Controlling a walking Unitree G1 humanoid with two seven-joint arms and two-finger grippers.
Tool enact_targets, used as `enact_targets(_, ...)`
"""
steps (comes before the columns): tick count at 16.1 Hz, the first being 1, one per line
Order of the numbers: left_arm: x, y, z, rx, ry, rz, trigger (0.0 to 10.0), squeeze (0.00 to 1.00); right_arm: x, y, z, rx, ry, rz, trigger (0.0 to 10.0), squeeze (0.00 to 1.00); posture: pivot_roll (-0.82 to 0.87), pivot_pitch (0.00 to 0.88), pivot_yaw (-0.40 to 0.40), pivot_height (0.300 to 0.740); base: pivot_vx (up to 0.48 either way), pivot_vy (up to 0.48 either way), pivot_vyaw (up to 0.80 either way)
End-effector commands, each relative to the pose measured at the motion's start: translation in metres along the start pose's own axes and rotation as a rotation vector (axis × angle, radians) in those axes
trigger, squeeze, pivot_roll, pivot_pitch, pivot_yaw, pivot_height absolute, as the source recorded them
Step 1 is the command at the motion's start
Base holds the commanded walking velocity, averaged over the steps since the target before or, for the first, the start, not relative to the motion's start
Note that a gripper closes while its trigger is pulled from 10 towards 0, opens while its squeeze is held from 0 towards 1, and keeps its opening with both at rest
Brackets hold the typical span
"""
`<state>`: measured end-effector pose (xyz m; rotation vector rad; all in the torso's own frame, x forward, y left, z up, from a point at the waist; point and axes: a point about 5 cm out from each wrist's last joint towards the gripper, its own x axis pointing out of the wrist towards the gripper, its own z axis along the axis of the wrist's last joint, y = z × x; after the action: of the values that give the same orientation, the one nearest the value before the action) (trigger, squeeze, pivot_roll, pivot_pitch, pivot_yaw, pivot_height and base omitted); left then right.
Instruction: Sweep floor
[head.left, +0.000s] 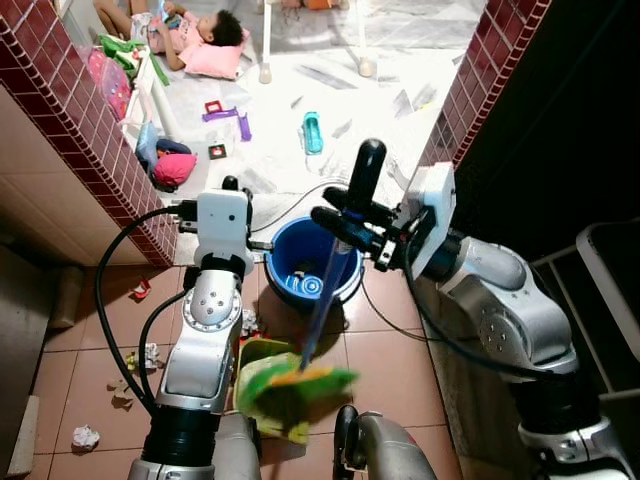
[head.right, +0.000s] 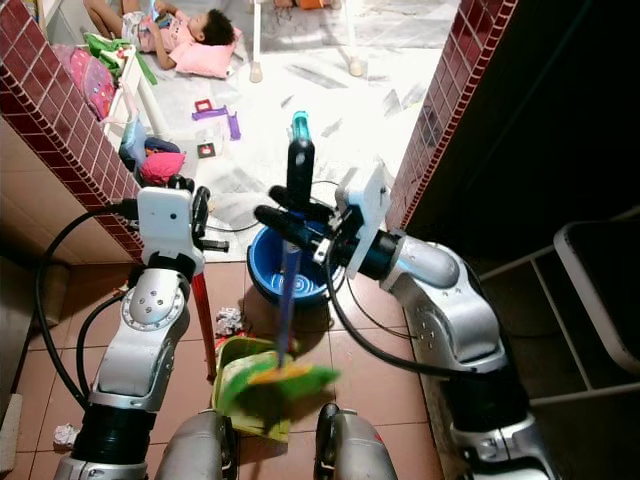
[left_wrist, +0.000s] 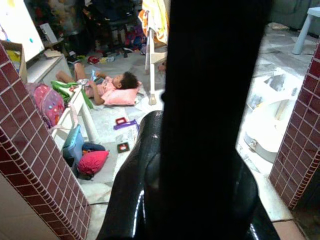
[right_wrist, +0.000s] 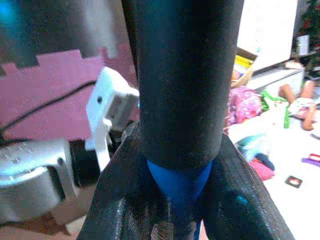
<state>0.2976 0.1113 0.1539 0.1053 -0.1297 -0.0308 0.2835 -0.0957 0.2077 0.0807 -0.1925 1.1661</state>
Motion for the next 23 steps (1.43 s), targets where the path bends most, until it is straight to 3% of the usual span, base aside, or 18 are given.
enact_targets(1, 0.002, -0.001, 0.006, 0.012, -0.035, -0.001, 10.0, 0.00, 0.001, -0.002, 0.020, -0.032, -0.064, 0.025, 10.0, 0.00, -0.08, 0.093, -0.004, 0.740, 0.000, 0.000, 0.00)
enact_targets(6, 0.003, 0.004, 0.001, 0.047, -0.007, 0.024, 10.0, 0.00, -0.006, -0.023, 0.046, -0.110, -0.087, -0.033, 10.0, 0.00, -0.09, 0.084, -0.007, 0.740, 0.000, 0.000, 0.00)
enact_targets(8, 0.003, 0.006, -0.003, 0.062, 0.014, 0.037, 10.0, 0.00, -0.010, -0.040, 0.057, -0.158, -0.104, -0.143, 10.0, 0.00, -0.09, 0.084, -0.007, 0.740, 0.000, 0.000, 0.00)
enact_targets(13, 0.003, 0.003, -0.004, 0.056, 0.019, 0.029, 10.0, 0.00, -0.004, -0.049, 0.055, -0.145, -0.184, -0.326, 10.0, 0.00, -0.09, 0.081, -0.008, 0.740, 0.000, 0.000, 0.00)
enact_targets(15, 0.004, 0.002, -0.004, 0.052, 0.017, 0.026, 10.0, 0.00, 0.005, -0.054, 0.046, -0.054, -0.271, -0.503, 10.0, 0.00, -0.09, 0.084, -0.007, 0.740, 0.000, 0.000, 0.00)
enact_targets(17, 0.004, 0.000, -0.003, 0.050, 0.015, 0.023, 10.0, 0.00, 0.008, -0.058, 0.042, -0.025, -0.317, -0.609, 10.0, 0.00, -0.08, 0.083, -0.006, 0.740, 0.000, 0.000, 0.00)
enact_targets(20, 0.004, 0.000, -0.003, 0.047, 0.013, 0.023, 10.0, 0.00, 0.007, -0.070, 0.045, -0.132, -0.321, -0.801, 10.0, 0.00, -0.07, 0.080, -0.009, 0.740, 0.000, 0.000, 0.00)
enact_targets(21, 0.003, 0.000, -0.003, 0.047, 0.014, 0.023, 10.0, 0.00, 0.003, -0.078, 0.048, -0.228, -0.291, -0.906, 10.0, 0.00, -0.07, 0.080, -0.009, 0.740, 0.000, 0.000, 0.00)
enact_targets(23, 0.003, -0.001, -0.003, 0.046, 0.016, 0.022, 10.0, 0.00, -0.001, -0.084, 0.049, -0.283, -0.269, -0.983, 10.0, 0.00, -0.07, 0.080, -0.009, 0.740, 0.000, 0.000, 0.00)
